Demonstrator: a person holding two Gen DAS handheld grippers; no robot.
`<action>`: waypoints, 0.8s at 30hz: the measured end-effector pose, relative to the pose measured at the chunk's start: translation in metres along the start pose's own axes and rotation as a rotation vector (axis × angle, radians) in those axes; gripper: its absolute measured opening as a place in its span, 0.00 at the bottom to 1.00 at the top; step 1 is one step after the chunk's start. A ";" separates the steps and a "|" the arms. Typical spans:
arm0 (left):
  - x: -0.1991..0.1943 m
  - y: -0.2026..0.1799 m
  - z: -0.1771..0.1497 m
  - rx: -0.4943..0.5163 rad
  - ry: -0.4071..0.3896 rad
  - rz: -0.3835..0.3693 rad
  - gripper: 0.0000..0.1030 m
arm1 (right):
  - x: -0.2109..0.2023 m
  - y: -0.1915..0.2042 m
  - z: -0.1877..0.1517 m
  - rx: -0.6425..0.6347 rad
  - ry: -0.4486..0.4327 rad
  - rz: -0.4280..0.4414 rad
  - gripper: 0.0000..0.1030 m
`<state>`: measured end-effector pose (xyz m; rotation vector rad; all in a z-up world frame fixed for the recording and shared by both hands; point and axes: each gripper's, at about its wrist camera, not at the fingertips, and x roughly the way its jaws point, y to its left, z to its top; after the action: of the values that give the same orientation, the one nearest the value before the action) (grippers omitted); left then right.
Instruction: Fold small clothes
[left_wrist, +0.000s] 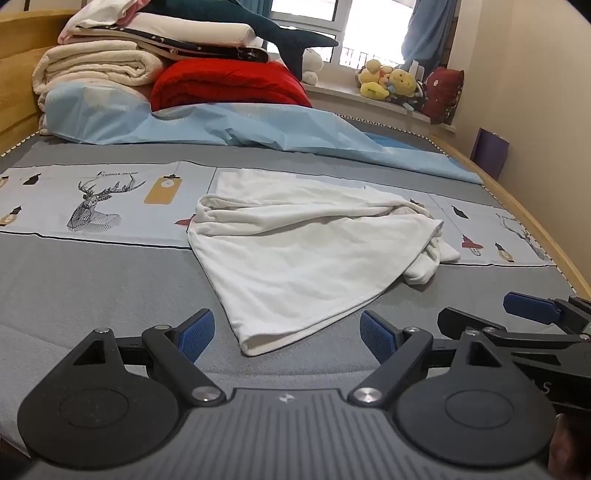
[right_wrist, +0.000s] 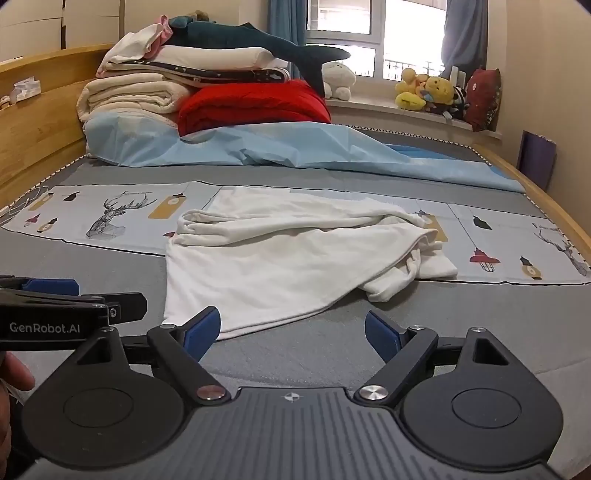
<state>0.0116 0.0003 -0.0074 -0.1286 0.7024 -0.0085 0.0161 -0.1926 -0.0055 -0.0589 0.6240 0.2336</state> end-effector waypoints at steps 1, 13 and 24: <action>0.000 0.000 0.000 -0.001 0.001 0.000 0.87 | 0.000 0.000 0.000 0.001 0.000 0.000 0.84; 0.001 0.000 0.001 -0.004 0.008 0.006 0.87 | 0.001 -0.002 -0.001 -0.001 -0.003 0.000 0.83; 0.001 0.000 0.001 -0.003 0.007 0.008 0.87 | 0.001 -0.002 0.000 0.003 0.003 0.002 0.83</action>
<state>0.0132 0.0005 -0.0073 -0.1289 0.7102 -0.0006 0.0174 -0.1945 -0.0062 -0.0557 0.6273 0.2344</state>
